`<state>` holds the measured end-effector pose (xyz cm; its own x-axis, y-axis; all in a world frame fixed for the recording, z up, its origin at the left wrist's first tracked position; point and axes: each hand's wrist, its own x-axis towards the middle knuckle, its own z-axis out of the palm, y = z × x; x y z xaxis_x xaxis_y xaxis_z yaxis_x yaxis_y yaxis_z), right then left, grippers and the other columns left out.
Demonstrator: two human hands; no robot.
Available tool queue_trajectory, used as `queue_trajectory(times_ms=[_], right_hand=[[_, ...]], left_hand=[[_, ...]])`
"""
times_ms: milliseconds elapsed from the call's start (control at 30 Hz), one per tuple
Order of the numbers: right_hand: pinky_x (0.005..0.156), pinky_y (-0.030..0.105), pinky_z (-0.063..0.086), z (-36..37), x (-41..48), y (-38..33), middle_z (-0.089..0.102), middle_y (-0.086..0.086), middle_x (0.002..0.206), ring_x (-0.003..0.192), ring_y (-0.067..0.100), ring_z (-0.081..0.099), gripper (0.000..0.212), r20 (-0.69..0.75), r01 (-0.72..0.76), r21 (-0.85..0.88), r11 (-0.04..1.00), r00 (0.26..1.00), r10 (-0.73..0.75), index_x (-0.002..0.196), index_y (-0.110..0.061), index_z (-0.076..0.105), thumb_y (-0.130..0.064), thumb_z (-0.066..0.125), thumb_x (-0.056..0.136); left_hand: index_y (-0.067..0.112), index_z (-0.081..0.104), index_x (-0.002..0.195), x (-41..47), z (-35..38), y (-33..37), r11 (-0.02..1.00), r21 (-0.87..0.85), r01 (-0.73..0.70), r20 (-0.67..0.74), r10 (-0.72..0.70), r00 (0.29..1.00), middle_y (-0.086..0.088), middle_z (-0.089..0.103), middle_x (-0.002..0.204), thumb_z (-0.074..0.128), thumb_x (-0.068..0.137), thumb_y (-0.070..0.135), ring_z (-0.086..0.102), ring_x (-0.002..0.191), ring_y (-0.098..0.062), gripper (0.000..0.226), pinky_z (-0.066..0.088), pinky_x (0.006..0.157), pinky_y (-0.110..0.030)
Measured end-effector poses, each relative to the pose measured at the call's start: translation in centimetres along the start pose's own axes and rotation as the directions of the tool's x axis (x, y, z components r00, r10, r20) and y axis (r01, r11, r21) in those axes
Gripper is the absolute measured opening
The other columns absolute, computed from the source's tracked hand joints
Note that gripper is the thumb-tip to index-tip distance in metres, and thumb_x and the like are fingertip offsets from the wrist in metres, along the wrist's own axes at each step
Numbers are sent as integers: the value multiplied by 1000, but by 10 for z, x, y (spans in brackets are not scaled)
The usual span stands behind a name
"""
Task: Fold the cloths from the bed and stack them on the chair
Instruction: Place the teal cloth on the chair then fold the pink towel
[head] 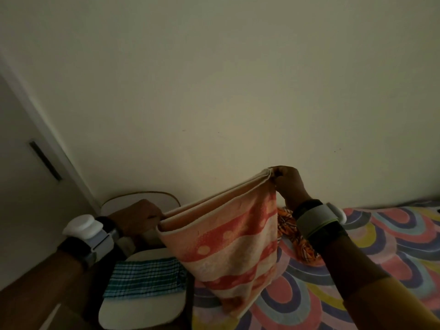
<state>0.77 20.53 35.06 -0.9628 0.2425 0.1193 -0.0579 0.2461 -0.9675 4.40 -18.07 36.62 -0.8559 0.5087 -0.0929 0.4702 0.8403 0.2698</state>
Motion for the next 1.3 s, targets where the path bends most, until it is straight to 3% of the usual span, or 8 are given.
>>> queue_trajectory(times_ms=[200,367,533,700,833,1067,1133,1300], right_hand=[[64,32,48,-9,-6,3,58,8,66,62,18,53,38,43,-76,129,989,997,71,67,-2,64,20,34,75],[48,23,45,-19,-6,19,52,9,60,53,17,48,38,92,-182,196,963,982,167,63,-2,60,20,33,76],[54,27,46,-39,-1,42,57,14,83,63,20,52,33,42,-221,204,954,975,217,105,-8,56,10,39,82],[53,29,37,-64,-13,44,51,7,75,61,20,46,33,-44,-119,189,975,991,129,103,-15,39,10,35,83],[50,27,30,-69,-29,41,46,5,72,61,19,40,36,10,-82,82,993,997,82,99,-17,36,13,31,79],[47,24,29,-61,-60,19,47,8,64,53,18,41,46,98,50,37,998,994,-53,78,-25,46,16,27,70],[48,25,30,-57,-74,10,48,7,67,54,18,41,48,126,80,9,997,989,-80,79,-26,48,16,25,70],[48,25,30,-60,-109,-1,49,4,66,54,18,40,46,163,105,-22,994,981,-101,82,-22,50,18,29,72]], left_hand=[[19,67,93,-19,37,27,998,44,46,-138,-39,990,1,66,88,52,62,74,61,81,-12,65,43,66,-23],[13,63,95,-17,67,45,997,72,36,-259,-17,966,-6,61,89,52,75,47,63,79,-26,40,39,63,-23],[5,62,108,-15,76,77,954,-274,126,-406,-233,884,-13,66,98,67,81,11,65,88,-28,28,57,73,-45],[40,57,107,-28,58,111,957,-287,31,-472,-170,865,12,66,99,57,81,18,59,89,15,34,46,74,-4],[65,49,100,-41,39,119,970,-235,64,-470,-172,866,45,57,100,53,79,22,54,97,12,48,39,79,2],[39,56,90,-79,35,117,998,-63,10,-351,-31,936,13,66,82,42,83,30,61,73,-2,18,48,64,-22],[33,60,86,-94,33,113,997,-73,8,-339,-32,940,10,68,79,44,80,33,61,70,0,17,46,60,-15],[32,61,72,-121,44,105,964,-249,88,-476,-201,856,2,70,72,56,69,44,66,68,-8,13,52,61,-29]])
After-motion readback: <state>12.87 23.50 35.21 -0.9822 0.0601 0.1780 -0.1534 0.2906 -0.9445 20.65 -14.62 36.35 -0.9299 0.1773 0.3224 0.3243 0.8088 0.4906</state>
